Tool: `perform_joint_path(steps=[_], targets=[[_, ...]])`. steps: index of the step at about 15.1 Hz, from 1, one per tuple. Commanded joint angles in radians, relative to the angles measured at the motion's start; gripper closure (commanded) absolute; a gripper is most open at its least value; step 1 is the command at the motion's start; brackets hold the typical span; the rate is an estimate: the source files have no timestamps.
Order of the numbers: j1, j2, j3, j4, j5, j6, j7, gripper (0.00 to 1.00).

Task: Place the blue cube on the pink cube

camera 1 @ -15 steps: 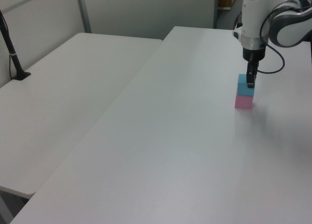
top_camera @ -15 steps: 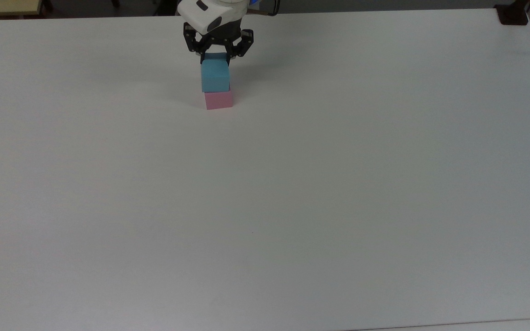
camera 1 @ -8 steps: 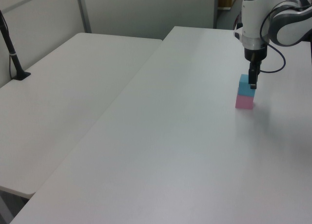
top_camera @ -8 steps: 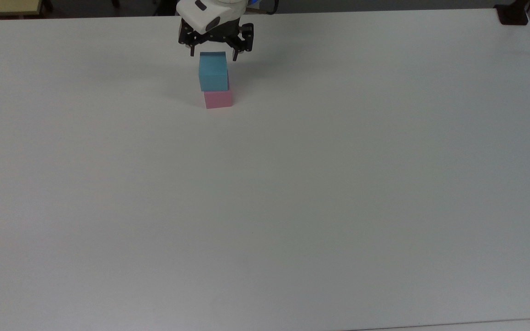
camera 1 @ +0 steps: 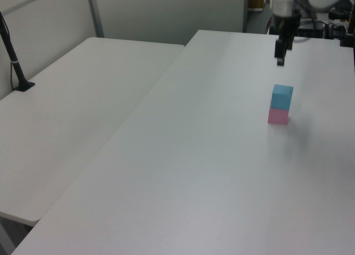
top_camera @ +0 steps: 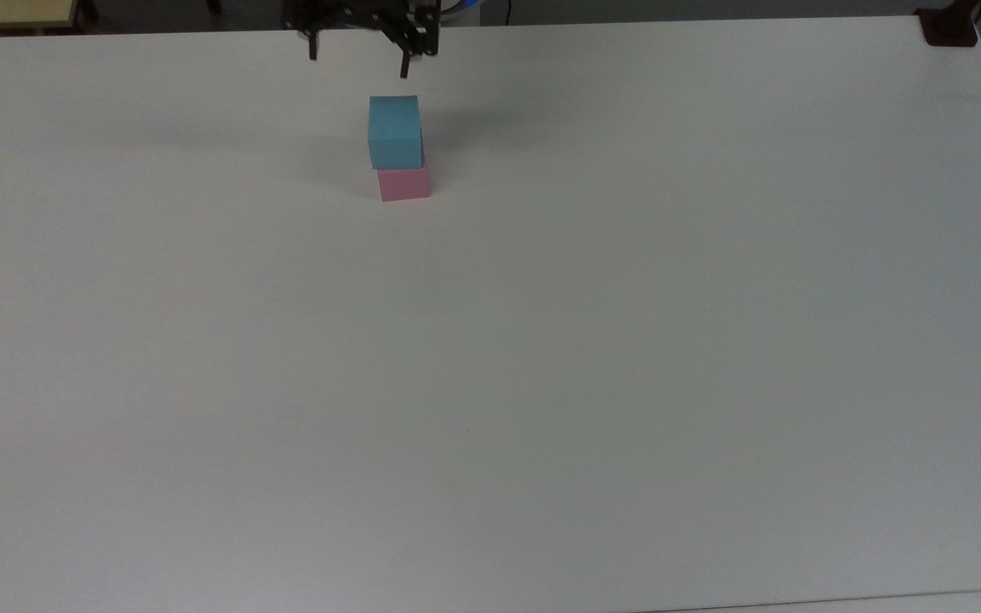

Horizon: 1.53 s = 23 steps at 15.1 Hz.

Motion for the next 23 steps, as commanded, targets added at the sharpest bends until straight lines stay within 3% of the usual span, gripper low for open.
perform_joint_path(steps=[1, 5, 11, 15, 23], targets=[[0.001, 0.018, -0.062, 0.214, 0.11, -0.115, -0.005, 0.0], [0.043, 0.073, -0.177, 0.392, 0.234, -0.202, -0.013, 0.0], [0.192, 0.119, -0.309, 0.422, 0.191, -0.072, -0.021, 0.0], [0.2, 0.164, -0.313, 0.463, 0.185, -0.086, -0.033, 0.0], [0.194, 0.153, -0.308, 0.463, 0.174, -0.149, -0.079, 0.0]])
